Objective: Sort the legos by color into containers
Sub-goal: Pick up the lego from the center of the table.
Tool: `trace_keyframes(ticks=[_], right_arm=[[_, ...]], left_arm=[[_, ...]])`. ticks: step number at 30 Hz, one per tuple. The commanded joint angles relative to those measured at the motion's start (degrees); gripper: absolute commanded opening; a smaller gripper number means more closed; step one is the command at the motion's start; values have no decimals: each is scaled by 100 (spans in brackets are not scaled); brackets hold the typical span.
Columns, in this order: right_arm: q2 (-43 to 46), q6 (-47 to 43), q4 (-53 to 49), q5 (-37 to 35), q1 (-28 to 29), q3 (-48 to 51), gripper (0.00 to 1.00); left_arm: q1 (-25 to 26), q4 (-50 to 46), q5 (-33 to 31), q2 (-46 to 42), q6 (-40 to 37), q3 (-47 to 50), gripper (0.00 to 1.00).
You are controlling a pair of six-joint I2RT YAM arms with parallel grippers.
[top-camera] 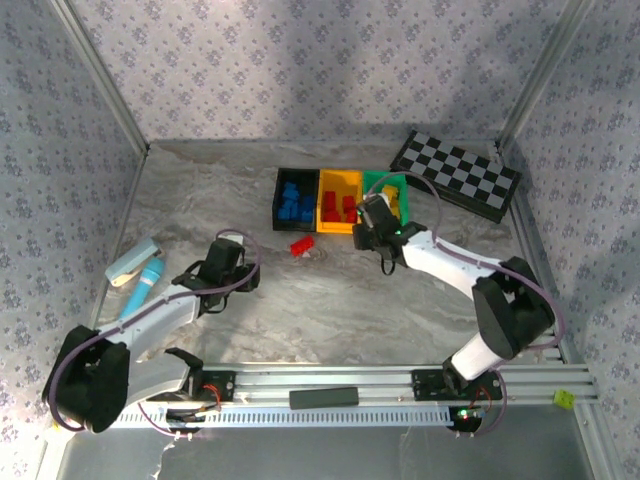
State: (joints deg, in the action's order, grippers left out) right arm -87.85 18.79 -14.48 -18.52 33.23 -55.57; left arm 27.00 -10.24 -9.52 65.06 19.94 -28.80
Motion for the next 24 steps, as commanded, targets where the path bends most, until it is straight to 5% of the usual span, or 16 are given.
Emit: trace_keyframes(ticks=[1, 6, 13, 24], right_arm=[[456, -193, 233, -143, -169, 425, 64], [896, -17, 829, 195, -540, 1237, 64], [931, 133, 1004, 503, -768, 1365, 64], [876, 210, 1019, 722, -779, 1336, 64]], left_arm=[[30, 107, 514, 85, -80, -328, 68], [179, 534, 1094, 598, 18, -536, 70], [708, 442, 1082, 1858, -420, -1672, 70], [729, -93, 1300, 3390, -1343, -3196, 65]])
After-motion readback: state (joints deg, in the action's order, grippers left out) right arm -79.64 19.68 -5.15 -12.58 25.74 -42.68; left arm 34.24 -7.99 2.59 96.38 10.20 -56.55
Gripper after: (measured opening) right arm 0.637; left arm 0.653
